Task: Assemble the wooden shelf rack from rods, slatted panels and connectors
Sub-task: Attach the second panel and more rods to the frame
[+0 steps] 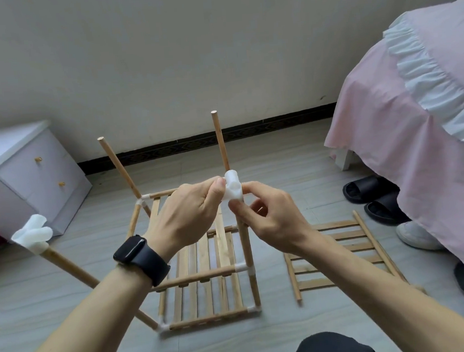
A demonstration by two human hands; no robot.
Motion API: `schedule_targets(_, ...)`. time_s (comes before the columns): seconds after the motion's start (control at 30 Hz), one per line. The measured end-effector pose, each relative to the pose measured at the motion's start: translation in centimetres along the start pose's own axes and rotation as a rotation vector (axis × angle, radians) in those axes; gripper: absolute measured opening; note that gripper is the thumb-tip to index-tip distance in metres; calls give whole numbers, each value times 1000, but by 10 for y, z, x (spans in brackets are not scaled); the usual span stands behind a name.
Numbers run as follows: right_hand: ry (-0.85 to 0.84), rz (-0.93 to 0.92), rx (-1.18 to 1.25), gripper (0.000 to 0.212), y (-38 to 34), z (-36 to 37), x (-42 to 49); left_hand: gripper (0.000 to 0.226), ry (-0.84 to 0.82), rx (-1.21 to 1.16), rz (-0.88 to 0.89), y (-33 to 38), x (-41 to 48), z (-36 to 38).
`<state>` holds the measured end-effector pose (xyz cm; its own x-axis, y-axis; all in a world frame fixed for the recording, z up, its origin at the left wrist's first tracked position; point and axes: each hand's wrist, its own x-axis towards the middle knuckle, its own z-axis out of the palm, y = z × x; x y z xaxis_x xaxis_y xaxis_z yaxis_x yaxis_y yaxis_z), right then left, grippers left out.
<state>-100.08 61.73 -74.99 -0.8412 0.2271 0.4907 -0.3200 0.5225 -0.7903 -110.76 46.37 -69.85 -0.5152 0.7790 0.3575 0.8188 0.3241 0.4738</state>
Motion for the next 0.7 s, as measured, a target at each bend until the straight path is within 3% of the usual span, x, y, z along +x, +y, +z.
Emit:
schedule_targets(0.1, -52, -6, -10, 28, 1, -3, 1, 51, 55, 51, 28, -2, 0, 2)
schedule_targets(0.2, 43, -158, -180, 30, 5, 0, -2, 46, 124, 59, 73, -2, 0, 8)
schedule_targets(0.33, 147, -250, -216, 29, 11, 6, -3, 44, 155, 52, 110, -5, 4, 12)
schedule_targets(0.57, 222, -262, -235, 23, 22, 17, -7, 47, 141, -32, 103, -11, 3, 18)
schedule_targets(0.7, 161, -164, -175, 21, 15, 15, -8, 45, 154, 1, 92, -5, 1, 15)
